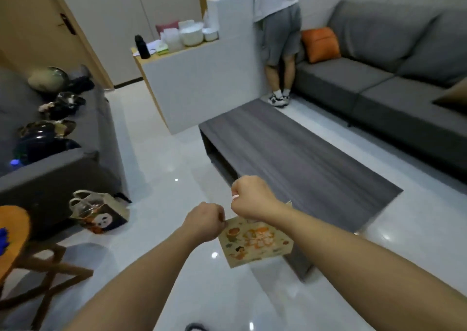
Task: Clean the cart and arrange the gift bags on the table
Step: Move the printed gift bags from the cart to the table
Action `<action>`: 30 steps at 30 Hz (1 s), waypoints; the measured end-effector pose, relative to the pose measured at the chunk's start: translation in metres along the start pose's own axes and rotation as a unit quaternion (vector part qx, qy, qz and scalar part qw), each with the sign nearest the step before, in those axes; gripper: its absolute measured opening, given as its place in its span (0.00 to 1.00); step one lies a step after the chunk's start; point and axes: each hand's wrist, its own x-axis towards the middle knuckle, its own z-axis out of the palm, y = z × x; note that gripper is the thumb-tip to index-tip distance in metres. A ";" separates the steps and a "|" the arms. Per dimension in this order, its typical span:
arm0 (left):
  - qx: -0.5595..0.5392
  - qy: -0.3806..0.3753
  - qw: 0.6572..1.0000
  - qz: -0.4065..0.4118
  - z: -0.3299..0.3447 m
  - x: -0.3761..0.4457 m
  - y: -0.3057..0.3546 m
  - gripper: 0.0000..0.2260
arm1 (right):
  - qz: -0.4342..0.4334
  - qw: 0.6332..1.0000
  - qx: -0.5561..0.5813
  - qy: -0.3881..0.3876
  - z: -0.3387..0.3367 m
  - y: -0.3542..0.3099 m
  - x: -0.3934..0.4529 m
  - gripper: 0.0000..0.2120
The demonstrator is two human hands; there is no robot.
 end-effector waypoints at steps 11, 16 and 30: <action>0.050 -0.109 0.961 0.251 0.009 0.177 0.157 0.12 | 0.261 0.956 0.031 0.133 -0.072 0.154 0.012 0.14; 0.068 -0.152 0.923 0.347 0.007 0.229 0.199 0.07 | 0.361 0.915 0.052 0.170 -0.092 0.181 0.029 0.12; 0.027 -0.211 0.888 0.408 -0.019 0.344 0.248 0.09 | 0.455 0.860 0.077 0.218 -0.142 0.246 0.096 0.09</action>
